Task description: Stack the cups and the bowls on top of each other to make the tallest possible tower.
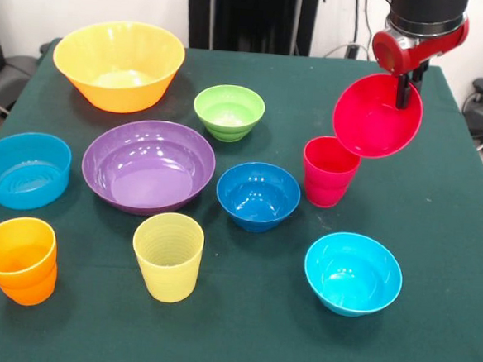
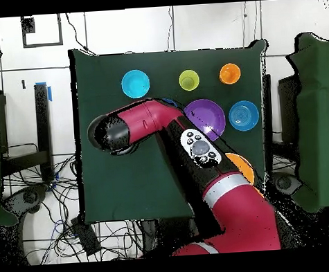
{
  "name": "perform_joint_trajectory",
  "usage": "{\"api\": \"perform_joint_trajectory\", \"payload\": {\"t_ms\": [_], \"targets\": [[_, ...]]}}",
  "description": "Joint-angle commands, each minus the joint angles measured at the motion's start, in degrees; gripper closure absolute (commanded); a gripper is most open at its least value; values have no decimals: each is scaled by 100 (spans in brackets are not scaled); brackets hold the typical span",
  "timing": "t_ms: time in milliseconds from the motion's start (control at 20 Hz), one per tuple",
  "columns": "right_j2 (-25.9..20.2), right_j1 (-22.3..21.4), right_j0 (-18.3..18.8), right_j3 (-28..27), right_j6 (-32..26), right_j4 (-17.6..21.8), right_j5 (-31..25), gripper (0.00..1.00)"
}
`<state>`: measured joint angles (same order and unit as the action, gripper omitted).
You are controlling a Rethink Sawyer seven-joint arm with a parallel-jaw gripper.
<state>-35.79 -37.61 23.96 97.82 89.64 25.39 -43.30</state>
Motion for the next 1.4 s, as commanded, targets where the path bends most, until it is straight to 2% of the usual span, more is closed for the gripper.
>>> {"api": "perform_joint_trajectory", "payload": {"t_ms": [50, 250, 900, 1400], "targets": [[98, 115, -12, 157, -202, 343, 68, 100], [96, 193, -17, 32, -266, 350, 5, 100], [88, -42, -8, 280, -141, 297, 51, 100], [113, -3, -26, 309, -102, 349, 164, 100]]}}
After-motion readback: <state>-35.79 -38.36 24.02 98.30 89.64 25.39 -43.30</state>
